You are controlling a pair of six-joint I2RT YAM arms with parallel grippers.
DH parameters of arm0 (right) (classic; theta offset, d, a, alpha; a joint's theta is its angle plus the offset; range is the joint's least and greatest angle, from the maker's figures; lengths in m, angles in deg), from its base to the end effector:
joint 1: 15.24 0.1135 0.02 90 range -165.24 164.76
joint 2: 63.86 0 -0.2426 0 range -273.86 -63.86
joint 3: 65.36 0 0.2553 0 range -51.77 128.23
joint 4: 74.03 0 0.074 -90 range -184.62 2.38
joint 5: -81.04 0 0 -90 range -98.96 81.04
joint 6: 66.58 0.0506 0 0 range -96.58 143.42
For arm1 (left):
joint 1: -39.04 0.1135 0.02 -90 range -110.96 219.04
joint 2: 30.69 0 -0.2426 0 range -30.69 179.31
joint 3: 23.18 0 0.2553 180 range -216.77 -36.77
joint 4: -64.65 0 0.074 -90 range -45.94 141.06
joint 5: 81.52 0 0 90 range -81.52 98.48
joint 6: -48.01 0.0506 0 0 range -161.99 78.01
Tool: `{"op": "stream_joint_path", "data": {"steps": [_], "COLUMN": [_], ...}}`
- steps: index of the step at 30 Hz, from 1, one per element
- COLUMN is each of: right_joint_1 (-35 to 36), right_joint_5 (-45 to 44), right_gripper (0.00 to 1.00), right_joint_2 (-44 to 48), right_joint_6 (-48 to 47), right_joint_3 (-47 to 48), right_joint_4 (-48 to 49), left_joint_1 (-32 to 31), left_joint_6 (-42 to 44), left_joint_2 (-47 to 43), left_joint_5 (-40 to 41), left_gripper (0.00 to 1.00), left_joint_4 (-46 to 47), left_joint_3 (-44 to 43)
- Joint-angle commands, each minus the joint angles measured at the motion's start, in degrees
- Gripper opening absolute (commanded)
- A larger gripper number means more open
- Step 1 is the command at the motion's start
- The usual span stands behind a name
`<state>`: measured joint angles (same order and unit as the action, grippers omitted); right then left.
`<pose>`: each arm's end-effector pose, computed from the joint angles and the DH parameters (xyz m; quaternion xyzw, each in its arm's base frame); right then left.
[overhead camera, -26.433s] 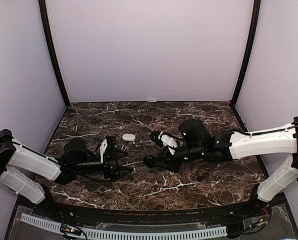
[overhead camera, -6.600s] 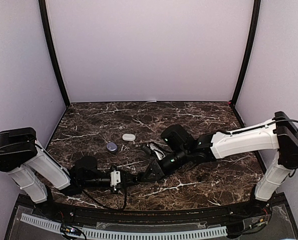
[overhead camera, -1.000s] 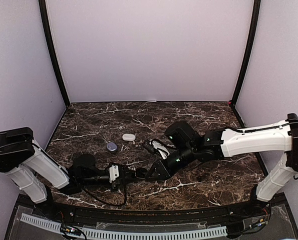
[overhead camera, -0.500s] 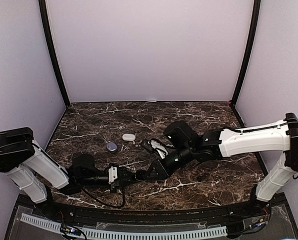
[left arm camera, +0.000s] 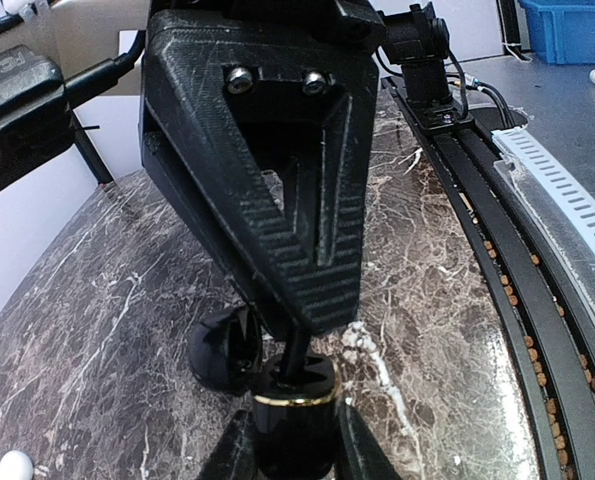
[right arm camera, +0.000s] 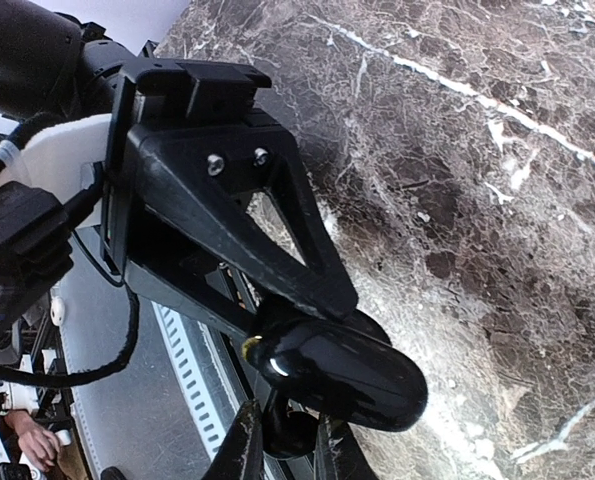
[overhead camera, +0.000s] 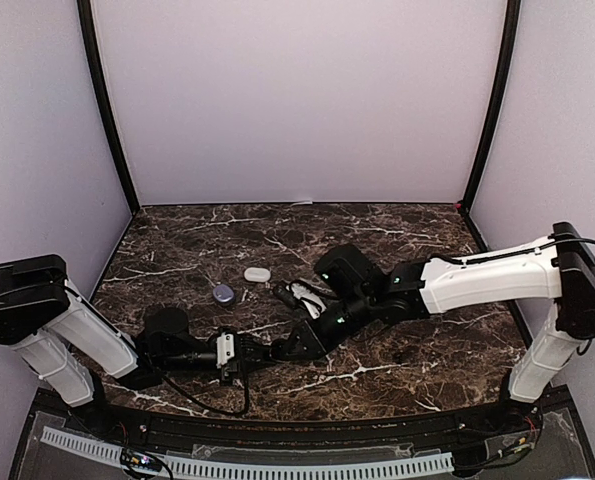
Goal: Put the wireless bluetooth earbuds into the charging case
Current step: Insert the left earbud into the left side groove of the charging case.
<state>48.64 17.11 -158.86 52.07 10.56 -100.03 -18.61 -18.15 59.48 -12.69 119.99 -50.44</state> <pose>0.1415 0.3391 0.1871 -0.3546 0.8320 0.4130 0.1067 0.1221 -0.2270 0.1128 0.5743 0.4812 -0.3205 0.5795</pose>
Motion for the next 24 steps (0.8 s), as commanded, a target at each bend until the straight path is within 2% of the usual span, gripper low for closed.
{"op": "stream_joint_path", "data": {"steps": [1, 24], "right_joint_1": [0.0, 0.6], "right_joint_5": [1.2, 0.0], "right_gripper": [0.06, 0.07], "right_joint_2": [-1.0, -3.0], "right_joint_6": [0.8, 0.3], "right_joint_3": [1.9, 5.8], "right_joint_4": [2.7, 0.2], "left_joint_1": [0.2, 0.2], "left_joint_6": [0.3, -0.6], "left_joint_2": [-1.3, -1.4], "left_joint_5": [-0.8, -0.7], "left_gripper": [0.08, 0.08], "left_joint_4": [1.1, -1.0], "left_joint_3": [0.2, -0.7]}}
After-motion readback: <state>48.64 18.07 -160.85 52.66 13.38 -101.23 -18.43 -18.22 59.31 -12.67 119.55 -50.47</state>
